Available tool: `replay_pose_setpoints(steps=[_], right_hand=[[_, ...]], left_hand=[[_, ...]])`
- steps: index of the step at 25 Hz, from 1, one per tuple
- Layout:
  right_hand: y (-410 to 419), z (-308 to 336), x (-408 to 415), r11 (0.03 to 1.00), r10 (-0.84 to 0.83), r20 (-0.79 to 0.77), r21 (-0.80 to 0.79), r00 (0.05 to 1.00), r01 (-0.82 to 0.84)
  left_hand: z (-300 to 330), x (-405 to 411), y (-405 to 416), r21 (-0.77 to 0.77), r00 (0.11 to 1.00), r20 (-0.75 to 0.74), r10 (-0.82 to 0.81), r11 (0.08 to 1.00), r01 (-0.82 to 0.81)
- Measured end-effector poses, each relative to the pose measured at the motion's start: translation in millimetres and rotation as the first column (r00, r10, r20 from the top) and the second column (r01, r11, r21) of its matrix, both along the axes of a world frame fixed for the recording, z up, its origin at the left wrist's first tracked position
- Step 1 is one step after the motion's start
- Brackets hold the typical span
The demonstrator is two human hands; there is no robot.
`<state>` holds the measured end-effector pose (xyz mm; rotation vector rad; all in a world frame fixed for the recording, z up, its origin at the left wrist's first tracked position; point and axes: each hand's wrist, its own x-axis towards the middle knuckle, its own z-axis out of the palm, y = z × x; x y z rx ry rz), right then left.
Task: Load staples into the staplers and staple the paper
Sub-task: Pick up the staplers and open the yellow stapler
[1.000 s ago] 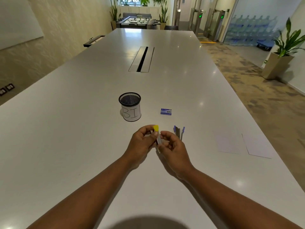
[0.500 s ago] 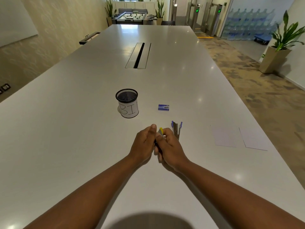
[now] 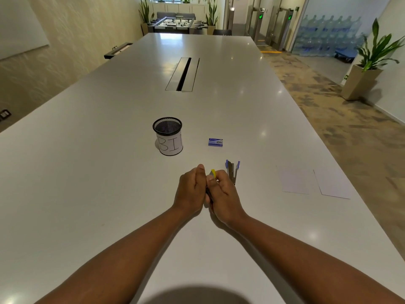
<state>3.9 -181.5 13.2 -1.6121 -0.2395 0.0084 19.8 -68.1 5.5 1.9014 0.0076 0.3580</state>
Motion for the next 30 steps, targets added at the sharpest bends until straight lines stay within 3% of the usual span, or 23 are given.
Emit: replay_pose_setpoints(steps=[3,11,16,20,30], right_hand=[[-1.5,4.1,1.3,0.989,-0.048,-0.134,0.134,0.99,0.067],[-5.2,-0.3,3.1,0.966,-0.012,-0.138,0.254,0.99,0.047],[-7.6,-5.7,-0.6,0.993,-0.104,-0.014,0.047,0.994,0.104],[-13.2,-5.0,-4.7,0.986,-0.161,0.025,-0.033,0.987,0.162],[-24.3,-6.4,-6.7,0.961,-0.259,0.034,-0.089,0.965,0.261]], left_hand=[[0.1,-0.9,-0.8,-0.037,0.999,0.014,0.032,0.999,-0.031],[7.0,6.0,8.0,-0.221,0.996,-0.062,0.065,0.972,-0.078],[-1.1,11.4,16.8,-0.344,0.988,-0.076,0.137,0.926,-0.155],[-3.7,19.8,21.6,-0.385,0.978,-0.132,0.161,0.901,-0.201],[-8.0,21.7,33.2,-0.48,0.992,-0.128,-0.019,0.876,-0.045]])
